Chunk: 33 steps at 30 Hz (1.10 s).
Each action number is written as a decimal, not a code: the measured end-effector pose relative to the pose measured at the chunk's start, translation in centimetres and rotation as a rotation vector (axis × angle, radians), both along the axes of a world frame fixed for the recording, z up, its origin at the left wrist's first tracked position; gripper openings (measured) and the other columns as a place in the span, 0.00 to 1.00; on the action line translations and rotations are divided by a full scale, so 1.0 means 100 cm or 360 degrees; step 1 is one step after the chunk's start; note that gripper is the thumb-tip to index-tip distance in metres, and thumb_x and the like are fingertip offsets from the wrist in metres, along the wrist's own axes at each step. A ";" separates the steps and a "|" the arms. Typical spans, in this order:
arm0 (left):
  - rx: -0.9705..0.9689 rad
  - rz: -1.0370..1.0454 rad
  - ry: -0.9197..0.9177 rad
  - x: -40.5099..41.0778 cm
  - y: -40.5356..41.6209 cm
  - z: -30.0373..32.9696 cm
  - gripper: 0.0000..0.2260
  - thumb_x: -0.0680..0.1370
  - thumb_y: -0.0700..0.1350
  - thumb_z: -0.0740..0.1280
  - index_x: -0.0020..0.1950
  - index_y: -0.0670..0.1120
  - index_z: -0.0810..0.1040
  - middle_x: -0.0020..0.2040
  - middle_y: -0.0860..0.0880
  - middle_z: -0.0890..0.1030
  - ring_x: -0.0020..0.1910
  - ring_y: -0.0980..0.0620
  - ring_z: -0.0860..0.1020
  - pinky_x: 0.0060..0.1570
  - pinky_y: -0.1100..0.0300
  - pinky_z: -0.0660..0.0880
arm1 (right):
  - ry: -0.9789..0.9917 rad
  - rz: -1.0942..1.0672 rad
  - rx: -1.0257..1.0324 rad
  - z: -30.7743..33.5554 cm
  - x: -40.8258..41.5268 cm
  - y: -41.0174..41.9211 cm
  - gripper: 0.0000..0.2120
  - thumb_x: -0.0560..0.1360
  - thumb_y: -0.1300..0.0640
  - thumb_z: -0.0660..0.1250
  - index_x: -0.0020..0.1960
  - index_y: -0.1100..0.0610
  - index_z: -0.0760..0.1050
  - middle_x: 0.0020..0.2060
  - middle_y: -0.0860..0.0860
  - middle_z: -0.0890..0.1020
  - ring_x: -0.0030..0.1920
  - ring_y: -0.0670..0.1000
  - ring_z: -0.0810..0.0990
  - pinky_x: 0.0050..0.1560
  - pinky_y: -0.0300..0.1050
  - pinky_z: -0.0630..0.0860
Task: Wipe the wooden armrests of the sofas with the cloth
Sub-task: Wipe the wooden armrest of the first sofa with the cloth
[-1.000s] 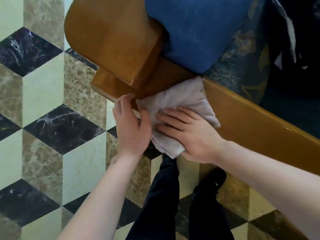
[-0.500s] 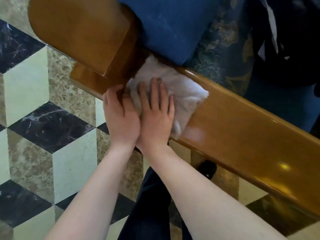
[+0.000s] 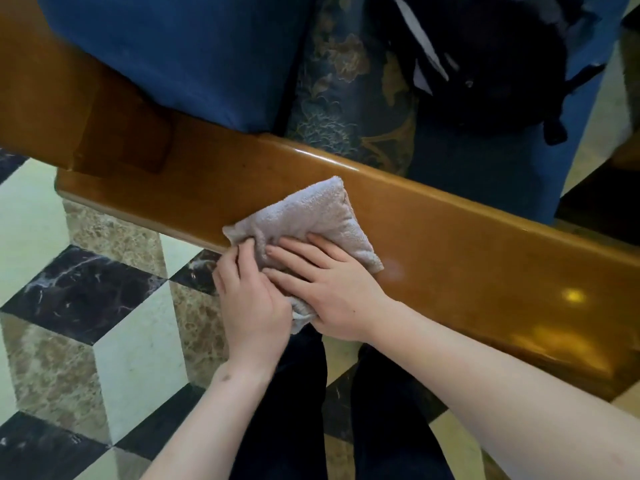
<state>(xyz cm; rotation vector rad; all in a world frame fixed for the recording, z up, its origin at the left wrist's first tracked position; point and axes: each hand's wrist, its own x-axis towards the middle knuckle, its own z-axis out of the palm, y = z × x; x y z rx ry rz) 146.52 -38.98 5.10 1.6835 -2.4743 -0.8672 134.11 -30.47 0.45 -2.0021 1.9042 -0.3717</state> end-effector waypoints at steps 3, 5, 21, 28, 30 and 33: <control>0.0011 -0.0161 -0.0016 -0.020 0.037 -0.001 0.23 0.78 0.33 0.61 0.74 0.38 0.69 0.70 0.38 0.70 0.69 0.40 0.66 0.68 0.42 0.69 | 0.0021 -0.0180 -0.0020 0.001 -0.014 0.051 0.30 0.79 0.49 0.65 0.80 0.51 0.67 0.82 0.51 0.64 0.83 0.53 0.56 0.84 0.55 0.46; 0.0010 -0.0275 0.0046 -0.037 0.061 -0.002 0.23 0.77 0.33 0.62 0.73 0.38 0.70 0.69 0.38 0.72 0.68 0.41 0.67 0.68 0.45 0.70 | 0.0012 -0.0354 -0.0031 0.004 -0.022 0.084 0.30 0.78 0.49 0.67 0.79 0.50 0.68 0.81 0.50 0.65 0.83 0.53 0.57 0.84 0.55 0.48; 0.0329 -0.0894 0.0404 -0.174 0.185 0.003 0.18 0.79 0.42 0.63 0.69 0.50 0.78 0.66 0.53 0.77 0.69 0.53 0.68 0.70 0.50 0.70 | 0.0068 -0.1778 0.0217 0.008 -0.090 0.277 0.33 0.78 0.42 0.61 0.81 0.48 0.61 0.82 0.50 0.63 0.83 0.52 0.56 0.83 0.53 0.45; 0.0010 -0.0662 0.0275 -0.134 0.115 -0.008 0.12 0.78 0.43 0.64 0.61 0.50 0.80 0.65 0.50 0.76 0.68 0.49 0.69 0.69 0.45 0.67 | -0.0024 -0.2786 0.0423 0.026 -0.044 0.167 0.37 0.78 0.43 0.54 0.85 0.52 0.52 0.85 0.55 0.52 0.84 0.58 0.49 0.81 0.65 0.47; -0.0042 -0.0575 0.0213 -0.114 0.080 -0.013 0.12 0.78 0.44 0.64 0.61 0.51 0.79 0.66 0.49 0.74 0.68 0.48 0.68 0.70 0.45 0.66 | -0.0025 -0.2739 0.0414 0.024 -0.032 0.135 0.37 0.79 0.45 0.56 0.85 0.51 0.52 0.85 0.56 0.51 0.84 0.58 0.48 0.81 0.65 0.45; -0.0118 -0.0457 0.0099 -0.081 0.019 -0.014 0.13 0.79 0.45 0.64 0.64 0.51 0.76 0.68 0.49 0.72 0.69 0.49 0.67 0.71 0.45 0.67 | -0.0003 -0.2559 0.0449 0.020 -0.009 0.095 0.38 0.79 0.48 0.62 0.85 0.51 0.50 0.85 0.56 0.49 0.84 0.58 0.46 0.81 0.63 0.41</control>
